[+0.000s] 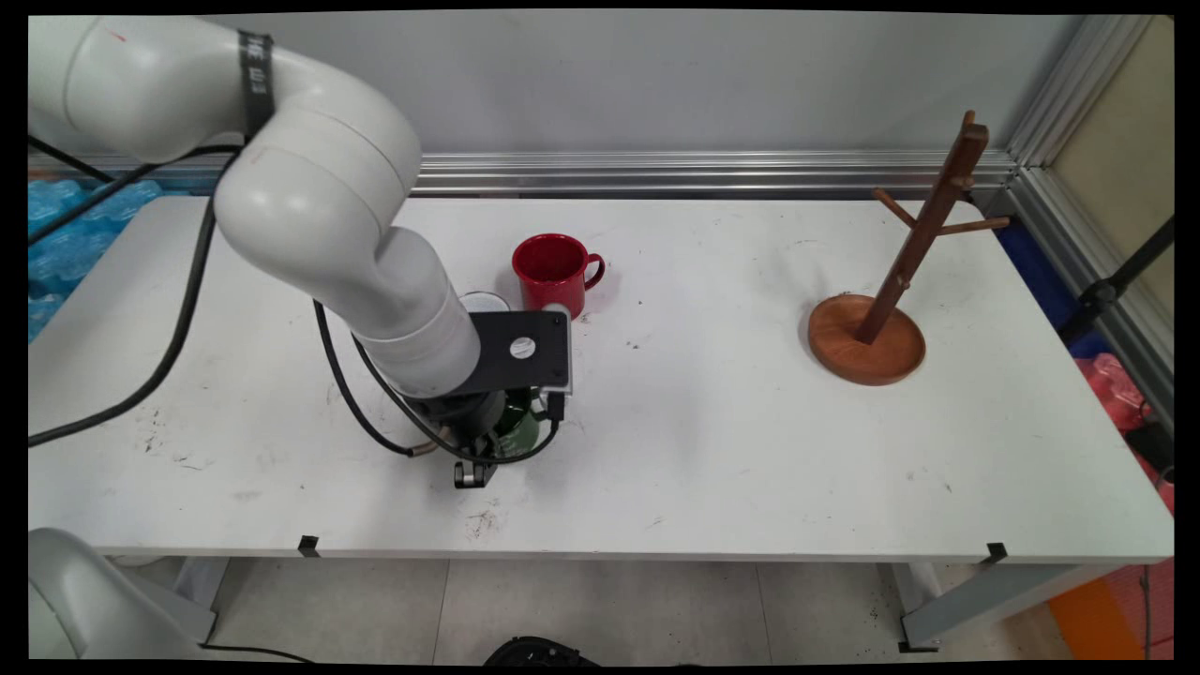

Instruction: Place the picked object on the table

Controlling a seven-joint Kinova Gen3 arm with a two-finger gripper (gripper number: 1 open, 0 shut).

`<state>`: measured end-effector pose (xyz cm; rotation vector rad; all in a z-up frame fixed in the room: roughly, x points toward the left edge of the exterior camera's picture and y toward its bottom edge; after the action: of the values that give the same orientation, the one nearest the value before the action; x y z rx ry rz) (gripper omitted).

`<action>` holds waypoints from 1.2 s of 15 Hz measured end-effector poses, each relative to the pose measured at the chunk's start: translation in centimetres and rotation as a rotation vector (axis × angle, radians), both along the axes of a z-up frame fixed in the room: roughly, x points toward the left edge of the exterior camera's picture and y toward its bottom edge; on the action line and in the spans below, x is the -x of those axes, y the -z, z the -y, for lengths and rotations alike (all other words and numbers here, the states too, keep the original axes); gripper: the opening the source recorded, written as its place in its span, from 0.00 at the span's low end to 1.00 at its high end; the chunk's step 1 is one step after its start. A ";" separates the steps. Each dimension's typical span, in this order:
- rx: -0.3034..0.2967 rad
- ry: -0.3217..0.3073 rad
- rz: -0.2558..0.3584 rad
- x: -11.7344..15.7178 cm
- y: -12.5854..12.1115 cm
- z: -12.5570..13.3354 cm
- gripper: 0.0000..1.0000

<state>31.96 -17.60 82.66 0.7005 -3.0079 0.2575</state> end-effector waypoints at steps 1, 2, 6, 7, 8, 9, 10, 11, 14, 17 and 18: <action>-0.002 0.000 0.002 0.0 0.2 0.0 0.00; -0.004 0.000 0.004 0.1 0.5 0.0 0.00; -0.011 -0.002 0.010 0.1 1.2 0.1 0.00; -0.012 -0.003 0.011 0.1 1.3 0.1 0.00; -0.014 -0.004 0.012 0.2 1.5 0.2 0.00; -0.015 -0.004 0.012 0.2 1.6 0.2 0.00; -0.016 -0.004 0.013 0.2 1.7 0.3 0.00; -0.016 -0.005 0.012 0.2 1.8 0.3 1.00; -0.014 -0.008 0.010 0.2 2.0 0.5 1.00; -0.012 -0.006 0.007 0.2 2.1 0.6 1.00; -0.012 -0.004 0.004 0.2 2.1 0.6 1.00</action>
<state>31.81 -18.21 80.58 0.7074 -3.0148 0.2419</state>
